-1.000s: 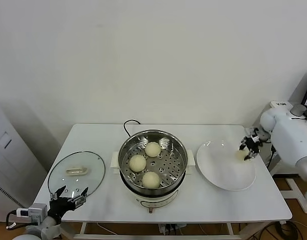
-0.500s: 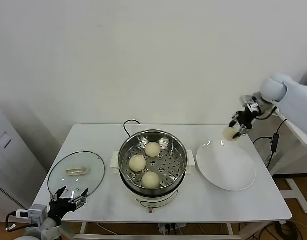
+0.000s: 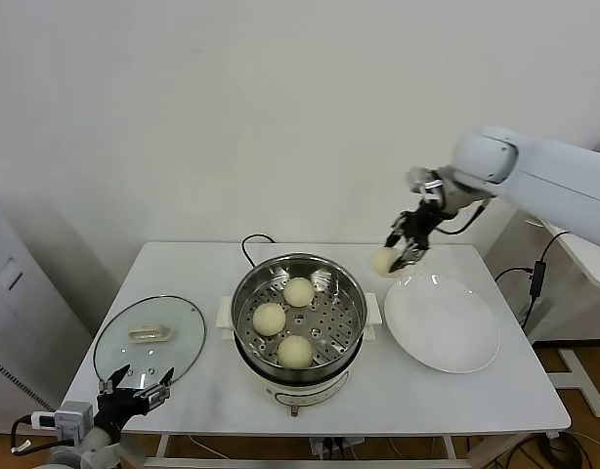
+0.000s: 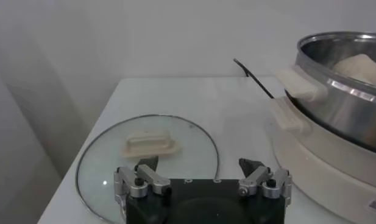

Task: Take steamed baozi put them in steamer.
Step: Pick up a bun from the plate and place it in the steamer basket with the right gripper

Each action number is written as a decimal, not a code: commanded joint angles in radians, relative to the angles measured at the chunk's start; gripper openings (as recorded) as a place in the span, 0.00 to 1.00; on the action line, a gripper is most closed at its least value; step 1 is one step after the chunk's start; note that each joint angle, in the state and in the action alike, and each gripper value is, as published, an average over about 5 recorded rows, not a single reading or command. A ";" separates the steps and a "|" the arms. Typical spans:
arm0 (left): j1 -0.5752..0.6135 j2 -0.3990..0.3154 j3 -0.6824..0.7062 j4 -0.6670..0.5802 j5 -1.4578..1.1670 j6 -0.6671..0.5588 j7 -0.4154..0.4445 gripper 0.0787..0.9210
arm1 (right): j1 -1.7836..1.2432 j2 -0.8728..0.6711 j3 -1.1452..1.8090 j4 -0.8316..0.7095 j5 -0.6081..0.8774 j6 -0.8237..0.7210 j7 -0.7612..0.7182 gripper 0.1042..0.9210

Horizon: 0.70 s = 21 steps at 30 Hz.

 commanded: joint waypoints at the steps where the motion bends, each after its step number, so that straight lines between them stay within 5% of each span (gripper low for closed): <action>1: 0.000 -0.001 0.001 -0.002 0.000 -0.001 0.000 0.88 | 0.026 0.093 -0.086 0.154 0.226 -0.176 0.184 0.47; 21: 0.002 -0.001 -0.007 0.004 -0.004 -0.004 0.000 0.88 | -0.159 0.183 -0.052 0.115 0.212 -0.259 0.343 0.47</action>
